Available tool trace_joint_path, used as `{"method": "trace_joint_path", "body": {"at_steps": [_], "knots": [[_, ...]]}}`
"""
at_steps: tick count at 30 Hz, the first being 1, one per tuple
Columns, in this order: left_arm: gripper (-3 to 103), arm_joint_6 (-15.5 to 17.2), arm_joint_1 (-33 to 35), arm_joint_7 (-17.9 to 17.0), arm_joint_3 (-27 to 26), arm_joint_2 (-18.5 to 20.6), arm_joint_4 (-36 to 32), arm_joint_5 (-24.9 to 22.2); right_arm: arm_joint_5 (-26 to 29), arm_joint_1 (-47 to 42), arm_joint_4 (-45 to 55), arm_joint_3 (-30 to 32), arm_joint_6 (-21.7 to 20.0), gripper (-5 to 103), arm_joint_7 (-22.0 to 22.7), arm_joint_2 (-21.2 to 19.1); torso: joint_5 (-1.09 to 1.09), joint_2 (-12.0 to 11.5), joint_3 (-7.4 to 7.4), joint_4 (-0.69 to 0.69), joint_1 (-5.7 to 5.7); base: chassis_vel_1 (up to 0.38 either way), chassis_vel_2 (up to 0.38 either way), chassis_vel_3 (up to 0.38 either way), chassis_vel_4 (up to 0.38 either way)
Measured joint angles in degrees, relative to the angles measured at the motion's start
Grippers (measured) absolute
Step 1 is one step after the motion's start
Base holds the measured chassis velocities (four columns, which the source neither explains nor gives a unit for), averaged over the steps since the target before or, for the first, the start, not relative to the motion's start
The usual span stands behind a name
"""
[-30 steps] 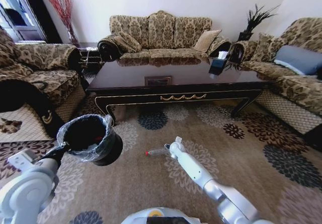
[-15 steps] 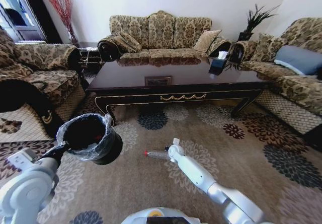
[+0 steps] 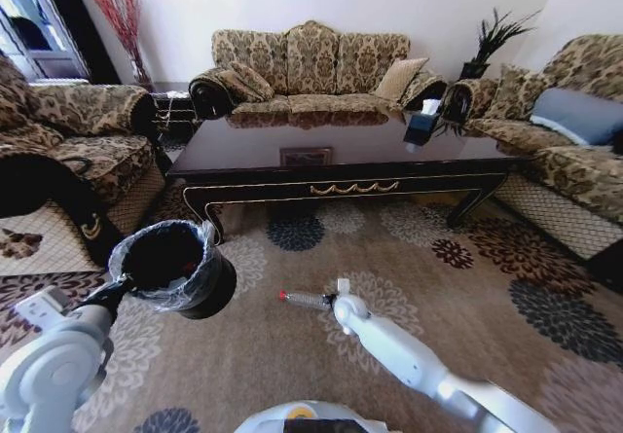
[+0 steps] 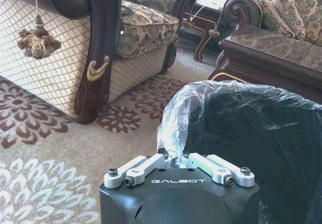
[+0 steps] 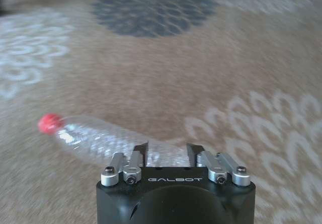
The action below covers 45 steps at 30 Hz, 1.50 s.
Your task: Move to the front of the table and pick up the trash from the floor, then place it into the trash bin.
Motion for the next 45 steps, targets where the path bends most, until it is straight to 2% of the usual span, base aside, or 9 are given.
{"method": "trace_joint_path", "body": {"at_steps": [6, 7, 11, 14, 17, 27, 38, 44, 45], "knots": [[3, 0.00, 0.22, 0.10, -0.06, -0.18, -0.19, 0.17, -8.73, 1.34, -0.05, -5.24, 7.85, 63, -13.36, -3.90, 0.00, 0.00, 0.00, -0.01, 0.00, 0.000, 0.000, 0.000, 0.000], [3, 0.00, 0.22, 0.10, -0.06, -0.18, -0.19, 0.17, -8.73, 1.34, -0.05, -5.24, 7.85, 63, -13.36, -3.90, 0.00, 0.00, 0.00, -0.01, 0.00, 0.000, 0.000, 0.000, 0.000], [3, 0.00, 0.13, 0.15, 0.76, -0.53, -0.19, 0.89, -15.45, 4.53, -3.86, -9.01, 13.47, 86, -23.16, -4.83, 0.00, 0.00, 0.00, 0.00, 0.00, 0.000, 0.000, 0.000, 0.000], [3, 0.00, 0.03, 0.18, 1.09, -0.71, -0.22, 1.00, -16.79, 5.87, -5.28, -10.61, 14.61, 91, -25.21, -4.93, 0.00, 0.00, 0.00, -0.01, 0.00, 0.000, 0.000, 0.000, 0.000], [3, 0.00, -0.18, 0.21, 1.35, -0.79, -0.09, 1.28, -17.02, 7.88, -7.36, -13.50, 15.79, 100, -25.82, -4.75, -0.01, 0.00, 0.00, -0.01, 0.00, 0.000, 0.000, 0.000, 0.000], [3, 0.00, -0.96, 0.20, 0.78, -0.71, 0.17, 1.23, -18.34, 12.92, -16.17, -23.57, 18.97, 100, -27.27, -3.71, -0.01, 0.00, 0.01, -0.01, 0.00, 0.000, 0.000, 0.000, 0.000], [3, 0.00, -1.16, 0.21, 0.67, -1.34, 0.47, 1.17, -17.01, 14.21, -20.28, -25.83, 19.44, 100, -27.15, 0.34, 0.00, 0.00, 0.00, 0.01, 0.00, 0.000, 0.000, 0.000, 0.000], [3, 0.00, -1.62, 0.20, 1.31, -1.00, 1.13, 1.44, -17.40, 13.78, -19.68, -25.33, 19.20, 98, -27.49, -0.38, 0.00, 0.00, 0.01, 0.00, 0.00, 0.000, 0.000, 0.000, 0.000], [3, 0.00, -1.74, 0.20, 1.57, -1.00, 1.30, 1.61, -17.37, 13.64, -19.22, -25.07, 19.17, 93, -27.63, -0.80, 0.00, 0.00, 0.00, -0.01, 0.00, 0.000, 0.000, 0.000, 0.000]]}}
